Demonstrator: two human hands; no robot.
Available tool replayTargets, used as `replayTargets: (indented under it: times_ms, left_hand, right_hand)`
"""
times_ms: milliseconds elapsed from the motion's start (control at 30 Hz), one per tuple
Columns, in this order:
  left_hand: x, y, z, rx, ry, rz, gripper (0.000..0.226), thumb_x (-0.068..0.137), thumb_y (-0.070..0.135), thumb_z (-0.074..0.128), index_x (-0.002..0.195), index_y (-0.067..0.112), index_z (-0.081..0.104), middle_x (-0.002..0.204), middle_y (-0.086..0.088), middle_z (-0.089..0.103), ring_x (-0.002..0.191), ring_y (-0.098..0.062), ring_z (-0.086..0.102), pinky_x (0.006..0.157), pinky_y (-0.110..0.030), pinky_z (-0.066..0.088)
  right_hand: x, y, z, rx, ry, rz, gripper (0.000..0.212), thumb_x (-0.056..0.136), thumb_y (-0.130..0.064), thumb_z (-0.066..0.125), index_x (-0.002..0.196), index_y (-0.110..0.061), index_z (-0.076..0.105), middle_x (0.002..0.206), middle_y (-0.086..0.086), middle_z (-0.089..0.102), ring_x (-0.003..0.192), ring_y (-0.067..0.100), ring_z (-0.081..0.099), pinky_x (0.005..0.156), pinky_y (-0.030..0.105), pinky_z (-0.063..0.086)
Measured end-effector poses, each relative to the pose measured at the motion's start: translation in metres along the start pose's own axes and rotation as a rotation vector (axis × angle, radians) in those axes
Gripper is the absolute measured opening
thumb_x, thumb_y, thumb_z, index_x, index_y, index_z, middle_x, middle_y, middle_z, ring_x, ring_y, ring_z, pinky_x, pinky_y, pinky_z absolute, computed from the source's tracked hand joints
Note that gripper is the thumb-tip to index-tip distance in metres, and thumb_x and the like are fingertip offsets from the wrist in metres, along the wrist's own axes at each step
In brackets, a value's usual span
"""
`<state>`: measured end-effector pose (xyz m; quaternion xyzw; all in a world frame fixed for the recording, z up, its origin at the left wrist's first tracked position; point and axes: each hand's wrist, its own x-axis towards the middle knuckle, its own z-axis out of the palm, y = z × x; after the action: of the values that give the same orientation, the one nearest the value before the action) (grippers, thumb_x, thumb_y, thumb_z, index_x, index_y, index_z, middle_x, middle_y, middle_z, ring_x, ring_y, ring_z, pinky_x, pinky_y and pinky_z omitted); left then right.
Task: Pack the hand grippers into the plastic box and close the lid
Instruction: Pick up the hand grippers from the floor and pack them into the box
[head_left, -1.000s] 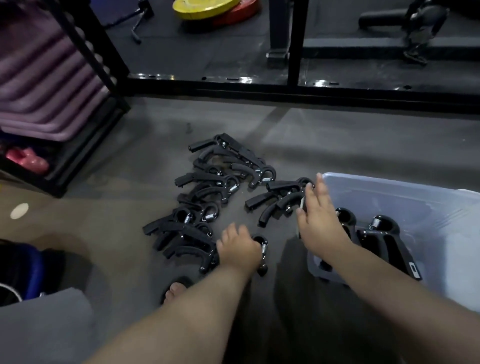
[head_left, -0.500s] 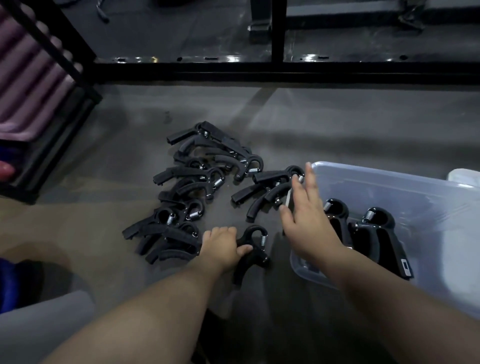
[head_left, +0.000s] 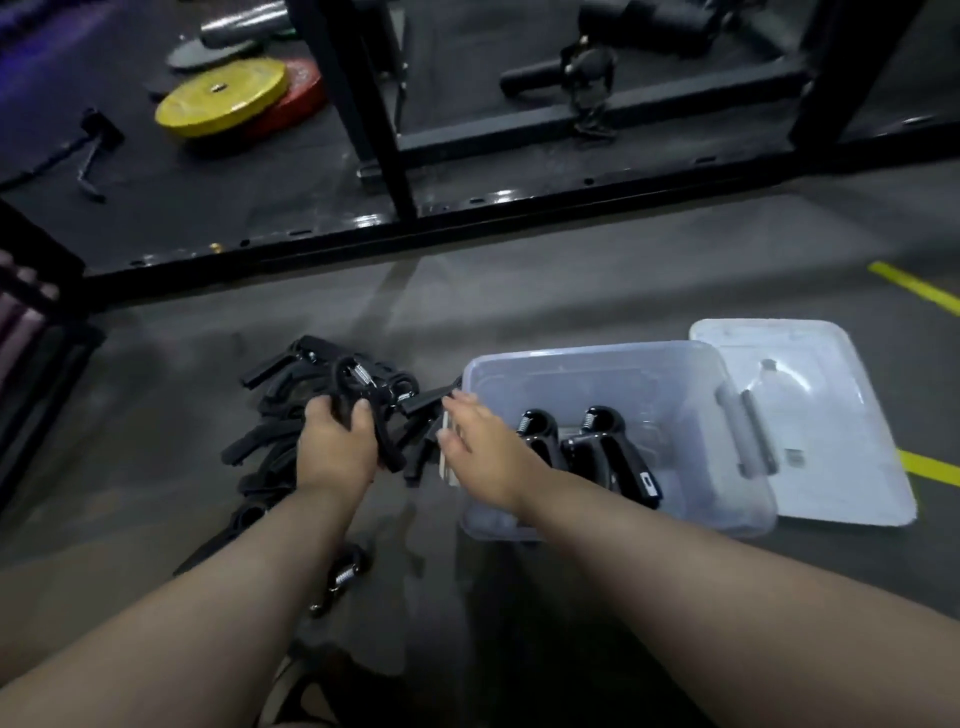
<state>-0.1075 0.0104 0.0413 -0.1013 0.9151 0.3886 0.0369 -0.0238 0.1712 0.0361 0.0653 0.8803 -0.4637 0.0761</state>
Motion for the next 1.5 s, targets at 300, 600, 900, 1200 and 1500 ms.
replayTargets:
  times_ms: [300,600,900,1200,1500]
  left_hand:
    - [-0.103,0.101,-0.001,-0.274,-0.347,0.235,0.023,0.096,0.026,0.043,0.098,0.026,0.066,0.089,0.012,0.071,0.087,-0.006,0.066,0.077,-0.024,0.049]
    - [-0.122,0.102,0.009,-0.331,-0.549,0.178,0.019,0.100,0.027,0.046,0.106,0.034,0.062,0.100,0.008,0.070,0.087,-0.007,0.064,0.068,-0.020,0.044]
    - [-0.112,0.073,0.024,-0.092,-0.297,0.330,0.027,0.091,0.009,0.050,0.107,0.028,0.060,0.102,0.011,0.062,0.097,0.003,0.060,0.085,-0.015,0.047]
    - [-0.097,0.064,0.042,-0.015,-0.551,0.450,0.034,0.094,0.016,0.053,0.120,0.037,0.060,0.114,0.011,0.063,0.109,-0.006,0.057,0.094,-0.015,0.041]
    - [-0.072,0.011,0.080,0.138,-0.274,0.348,0.059,0.095,0.009,0.038,0.152,0.018,0.029,0.159,0.003,0.025,0.148,-0.011,0.016,0.120,-0.028,0.011]
  right_hand:
    - [-0.030,-0.028,-0.037,0.920,0.010,0.154,0.053,0.090,-0.066,0.041,0.127,-0.030,0.053,0.124,-0.004,0.065,0.114,0.010,0.060,0.094,0.030,0.047]
    - [-0.052,0.009,-0.079,1.252,-0.007,0.202,0.043,0.094,-0.043,0.040,0.105,-0.014,0.070,0.098,0.009,0.069,0.088,0.021,0.064,0.081,0.036,0.043]
    - [-0.046,0.025,-0.076,1.075,-0.087,0.319,0.039,0.096,-0.043,0.048,0.119,-0.015,0.065,0.114,0.015,0.069,0.101,0.032,0.063,0.098,0.051,0.048]
    - [-0.024,0.037,-0.100,0.381,0.068,0.337,0.016,0.083,-0.001,0.053,0.094,0.008,0.061,0.082,0.023,0.067,0.070,0.028,0.068,0.069,0.043,0.055]
    - [-0.026,0.082,-0.079,-0.251,-0.018,0.550,0.004,0.094,-0.007,0.043,0.091,-0.007,0.046,0.092,0.008,0.050,0.084,0.026,0.051,0.076,0.030,0.039]
